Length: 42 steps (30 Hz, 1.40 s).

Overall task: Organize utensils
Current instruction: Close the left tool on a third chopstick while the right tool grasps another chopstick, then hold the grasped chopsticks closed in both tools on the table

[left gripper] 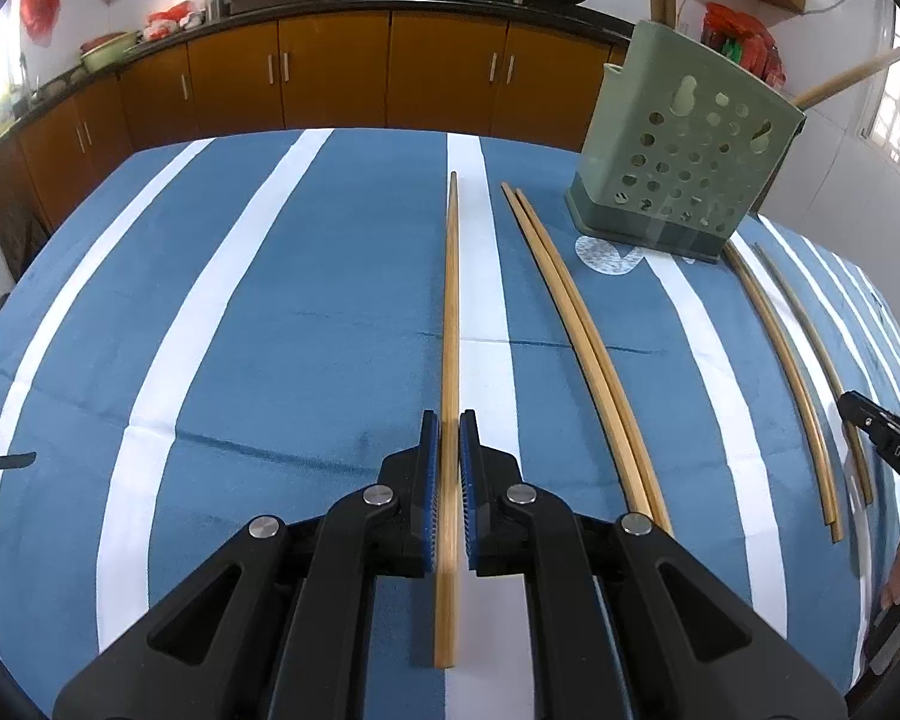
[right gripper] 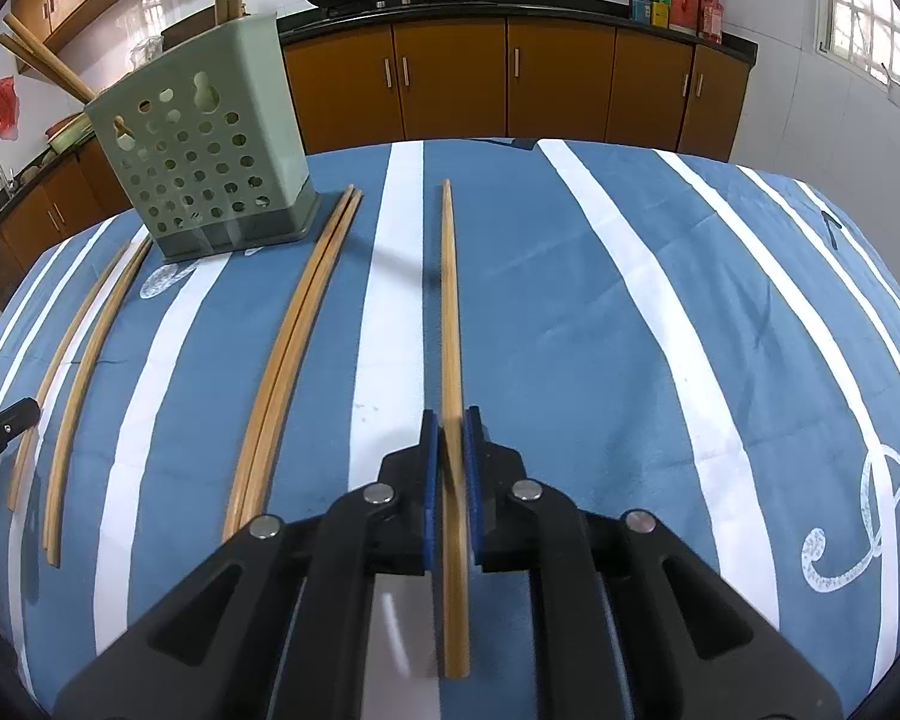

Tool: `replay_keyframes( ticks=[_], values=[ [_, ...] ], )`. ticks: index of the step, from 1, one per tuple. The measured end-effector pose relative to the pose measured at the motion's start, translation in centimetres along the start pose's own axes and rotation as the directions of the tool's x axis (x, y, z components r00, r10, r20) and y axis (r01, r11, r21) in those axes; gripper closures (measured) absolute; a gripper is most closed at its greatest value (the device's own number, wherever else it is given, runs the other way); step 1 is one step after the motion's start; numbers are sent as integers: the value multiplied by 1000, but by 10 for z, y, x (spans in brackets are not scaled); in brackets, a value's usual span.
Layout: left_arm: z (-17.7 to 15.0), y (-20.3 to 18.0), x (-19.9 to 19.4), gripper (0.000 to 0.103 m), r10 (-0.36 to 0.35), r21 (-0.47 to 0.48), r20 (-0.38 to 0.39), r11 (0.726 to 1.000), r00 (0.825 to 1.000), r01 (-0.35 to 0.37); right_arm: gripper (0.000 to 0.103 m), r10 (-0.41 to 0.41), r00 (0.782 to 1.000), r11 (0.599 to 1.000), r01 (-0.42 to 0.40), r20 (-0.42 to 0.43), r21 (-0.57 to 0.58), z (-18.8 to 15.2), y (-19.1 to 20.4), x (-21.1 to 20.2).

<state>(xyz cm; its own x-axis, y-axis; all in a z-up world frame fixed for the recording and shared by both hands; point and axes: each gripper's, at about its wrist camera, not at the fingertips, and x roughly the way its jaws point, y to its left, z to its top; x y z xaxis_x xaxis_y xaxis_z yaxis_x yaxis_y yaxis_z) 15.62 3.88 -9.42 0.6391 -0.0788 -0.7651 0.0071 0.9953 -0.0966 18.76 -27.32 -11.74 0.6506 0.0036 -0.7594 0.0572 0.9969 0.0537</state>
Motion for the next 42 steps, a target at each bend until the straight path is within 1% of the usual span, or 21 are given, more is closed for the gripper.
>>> replay_keyframes(
  ticks=[5,10,18,42],
  values=[
    [0,6,0,95,-32,-30,1,999,999,32,92,8,1000,1000,-8,-1,8,0,-2,0],
    [0,4,1,95,-22,-21,0,1000,1000,22,92,-3,1000,1000,3,-2,-1,0,1,0],
    [0,9,0,95,-47,-41,1,998,999,47,92,-10,1000,1000,10,-2,-7,0,1,0],
    [0,11,0,95,-54,-44,2,998,999,54,92,-15,1000,1000,15,-3,-12,0,2,0]
  ],
)
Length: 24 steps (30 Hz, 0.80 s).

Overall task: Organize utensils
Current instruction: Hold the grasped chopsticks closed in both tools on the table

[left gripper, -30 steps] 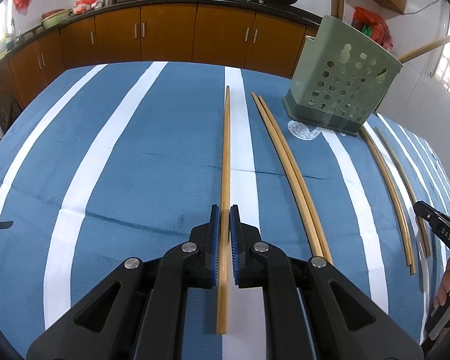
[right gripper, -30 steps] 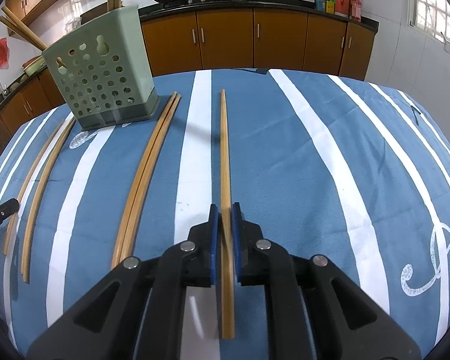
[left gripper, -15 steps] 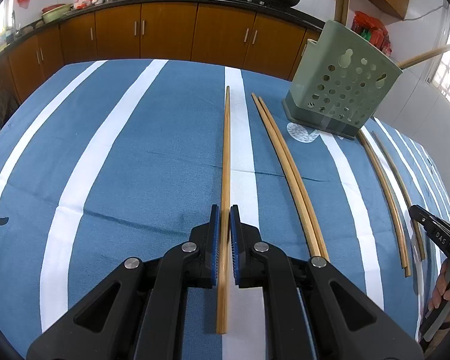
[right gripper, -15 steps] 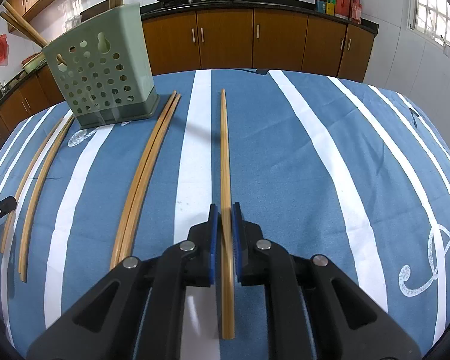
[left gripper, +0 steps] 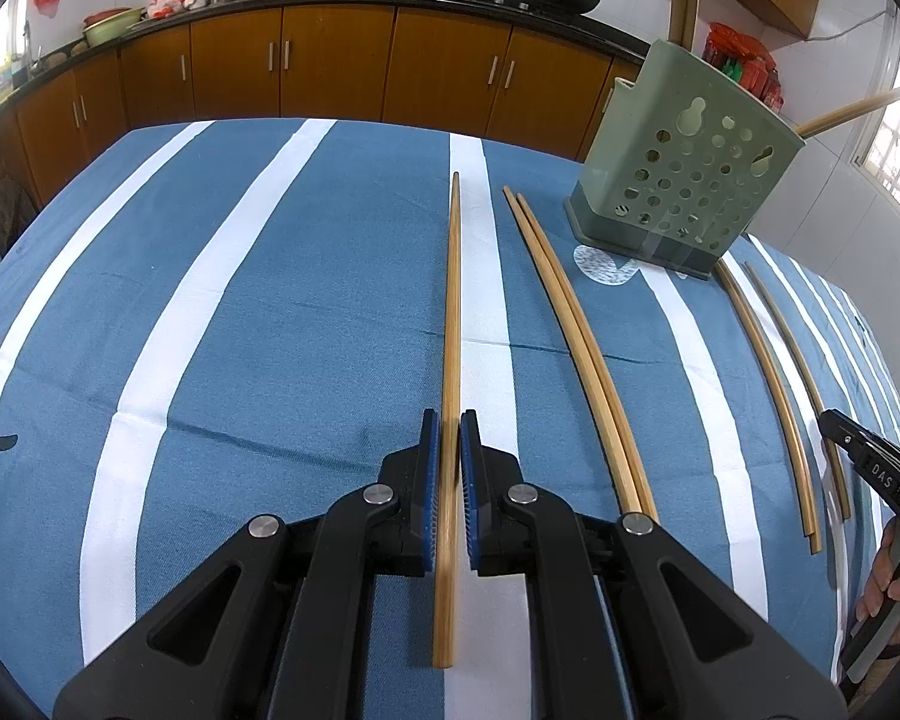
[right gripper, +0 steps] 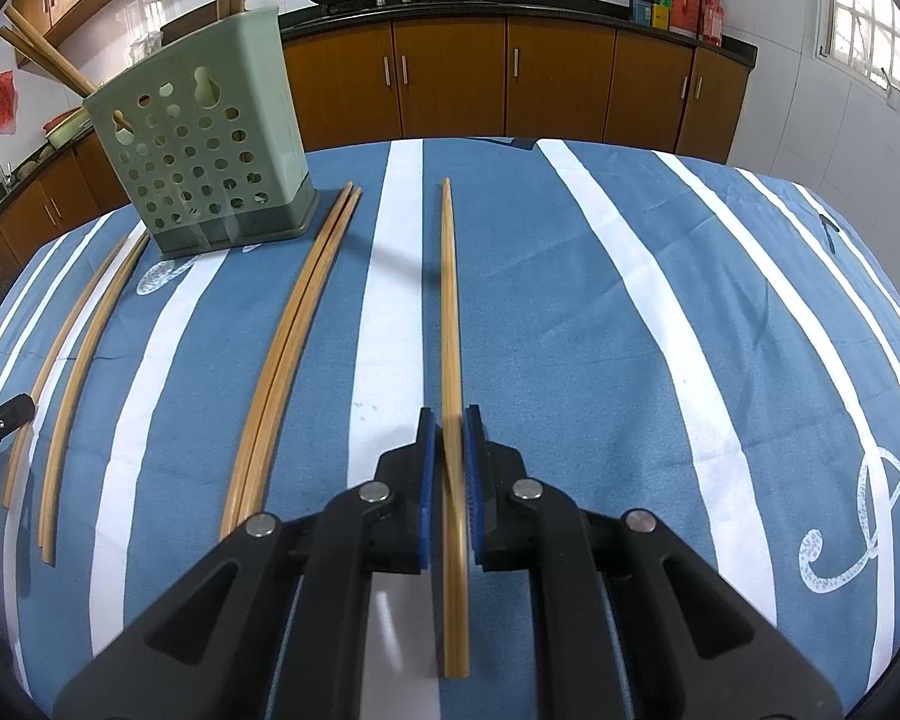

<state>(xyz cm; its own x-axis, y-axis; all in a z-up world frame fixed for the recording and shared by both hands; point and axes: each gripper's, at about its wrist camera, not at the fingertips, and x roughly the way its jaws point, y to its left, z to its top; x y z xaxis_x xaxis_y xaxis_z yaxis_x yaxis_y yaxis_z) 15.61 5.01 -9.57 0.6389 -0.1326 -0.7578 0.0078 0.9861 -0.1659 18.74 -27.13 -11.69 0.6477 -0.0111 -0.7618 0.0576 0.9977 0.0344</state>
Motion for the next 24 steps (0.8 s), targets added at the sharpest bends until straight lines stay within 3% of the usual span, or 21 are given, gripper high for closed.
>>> replay_keyframes(
  ticks=[24],
  values=[
    [-4,-8,-4,96,26,47,-4,999,1000,-26,95,37,999,999,-37,-2,28,-10,-5,-9]
  ],
)
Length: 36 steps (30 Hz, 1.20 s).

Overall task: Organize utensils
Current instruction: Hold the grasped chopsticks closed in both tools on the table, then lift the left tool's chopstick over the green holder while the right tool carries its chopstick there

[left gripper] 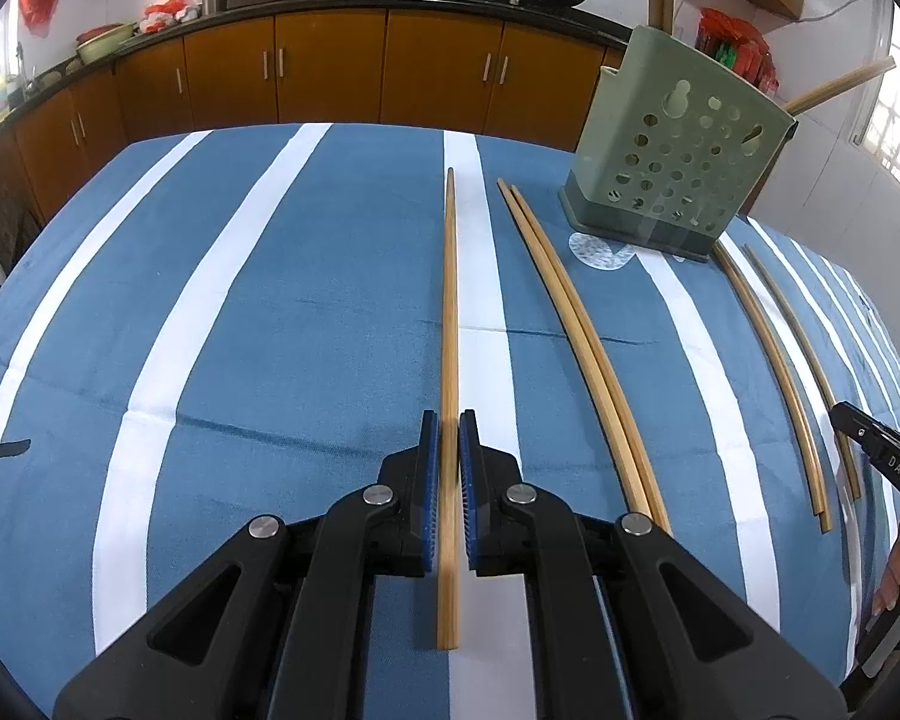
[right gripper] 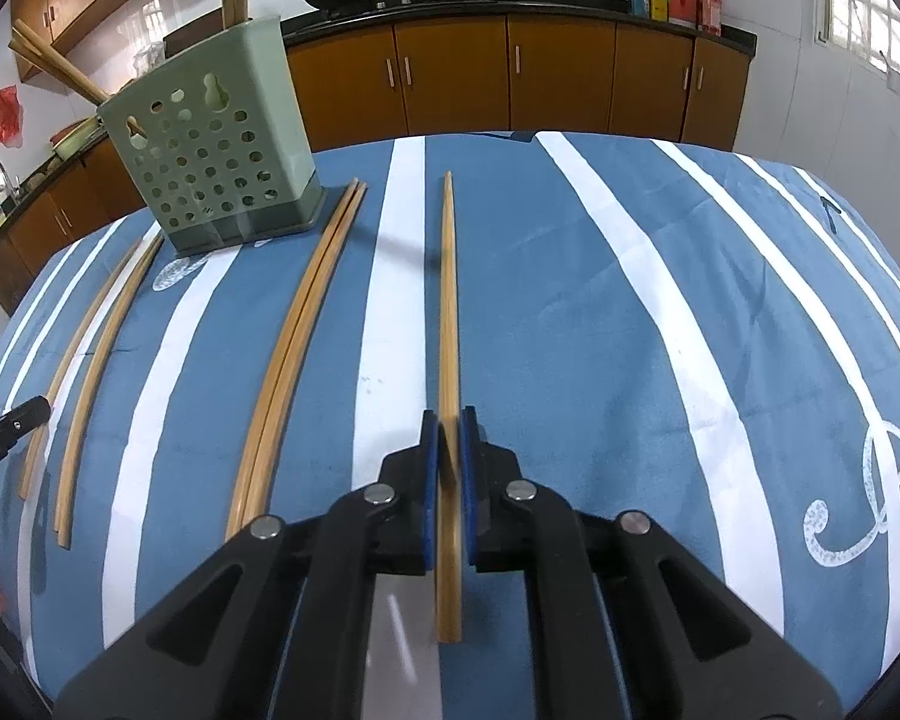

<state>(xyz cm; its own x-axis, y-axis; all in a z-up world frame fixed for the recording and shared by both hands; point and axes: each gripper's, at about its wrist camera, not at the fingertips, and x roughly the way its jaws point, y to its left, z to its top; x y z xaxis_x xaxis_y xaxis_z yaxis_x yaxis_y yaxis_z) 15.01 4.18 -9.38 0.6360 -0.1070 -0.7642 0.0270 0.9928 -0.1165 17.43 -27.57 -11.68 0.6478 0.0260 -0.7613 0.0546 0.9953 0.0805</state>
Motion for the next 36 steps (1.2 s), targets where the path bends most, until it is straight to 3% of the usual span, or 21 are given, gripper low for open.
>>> replay_keyframes(
  ticks=[3,8,19,25,36],
  values=[
    [0,-1,-6,96,-15,-2,3,1000,1000,15,95,12,999,1000,-13,45,17,2,-3,-14],
    [11,-2,-33,96,-39,-7,91,999,995,40,95,16,990,999,-21,143,32,17,-9,-47],
    [52,2,-91,96,-45,-36,300,998,953,59,95,36,945,999,-47,325,27,43,-5,-100],
    [65,0,-103,96,-47,-21,335,998,941,57,95,52,923,998,-58,381,5,53,1,-117],
    [96,-23,-149,96,-112,68,439,993,891,92,95,233,812,969,-240,535,-57,98,13,-191]
  ],
)
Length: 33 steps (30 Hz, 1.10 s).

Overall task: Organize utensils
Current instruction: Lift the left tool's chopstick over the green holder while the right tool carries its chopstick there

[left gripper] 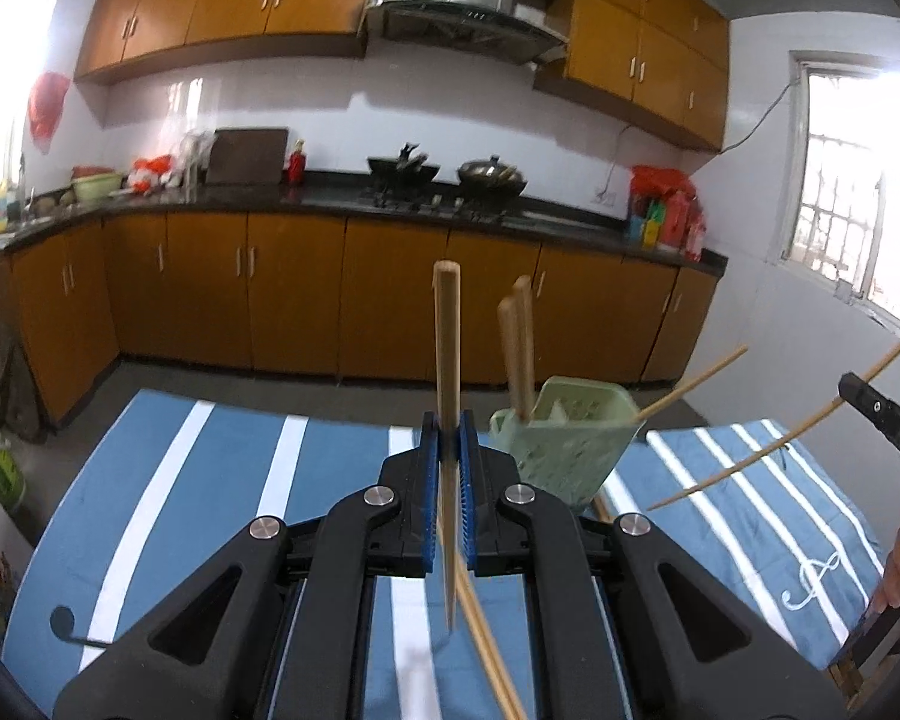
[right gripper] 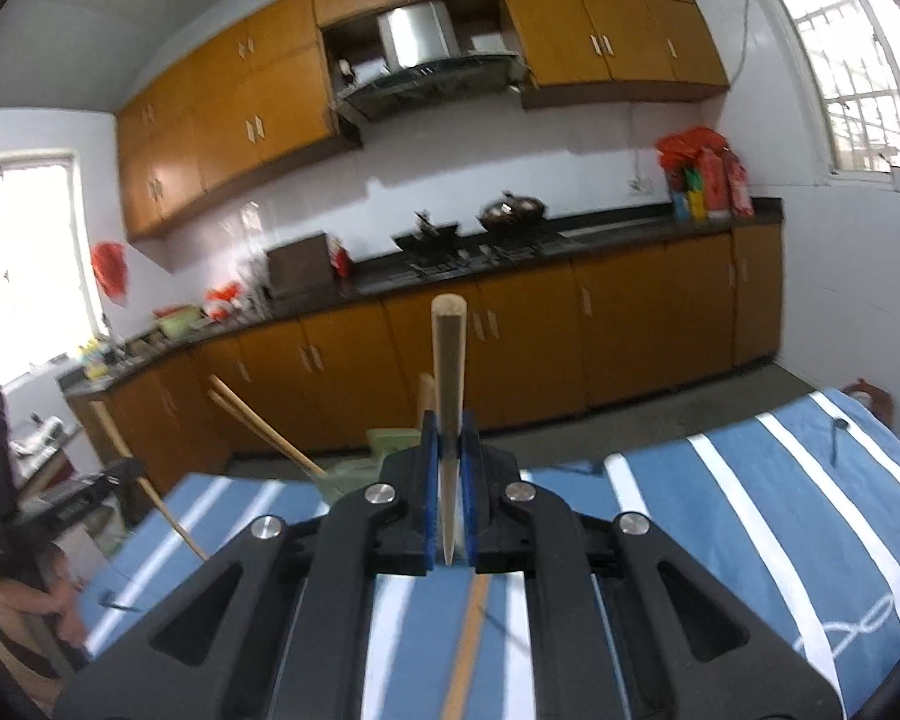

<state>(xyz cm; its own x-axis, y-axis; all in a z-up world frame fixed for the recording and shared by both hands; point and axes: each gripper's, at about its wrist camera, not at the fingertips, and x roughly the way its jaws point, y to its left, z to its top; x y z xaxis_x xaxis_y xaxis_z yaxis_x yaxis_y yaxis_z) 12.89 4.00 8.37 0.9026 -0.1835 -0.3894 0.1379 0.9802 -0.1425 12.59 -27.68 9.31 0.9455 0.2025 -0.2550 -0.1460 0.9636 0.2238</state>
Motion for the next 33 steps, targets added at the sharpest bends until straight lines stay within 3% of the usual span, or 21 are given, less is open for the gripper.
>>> replay_keyframes(
  ticks=[6,14,21,24,33],
  values=[
    [21,-19,-2,96,-29,5,63,1000,998,29,95,67,997,998,-67,42,-3,24,19,-1],
    [68,-46,4,96,-59,-22,204,998,977,65,95,60,994,997,-56,87,-54,55,40,21],
    [88,-57,35,96,7,-70,309,997,951,15,95,30,999,997,-28,39,-66,60,40,68],
    [82,-59,53,96,12,-71,303,997,953,10,95,30,999,998,-30,-12,-50,55,34,90],
    [46,-65,94,96,-29,-33,167,999,986,35,92,29,992,999,-33,-125,-28,32,30,127]
  ],
)
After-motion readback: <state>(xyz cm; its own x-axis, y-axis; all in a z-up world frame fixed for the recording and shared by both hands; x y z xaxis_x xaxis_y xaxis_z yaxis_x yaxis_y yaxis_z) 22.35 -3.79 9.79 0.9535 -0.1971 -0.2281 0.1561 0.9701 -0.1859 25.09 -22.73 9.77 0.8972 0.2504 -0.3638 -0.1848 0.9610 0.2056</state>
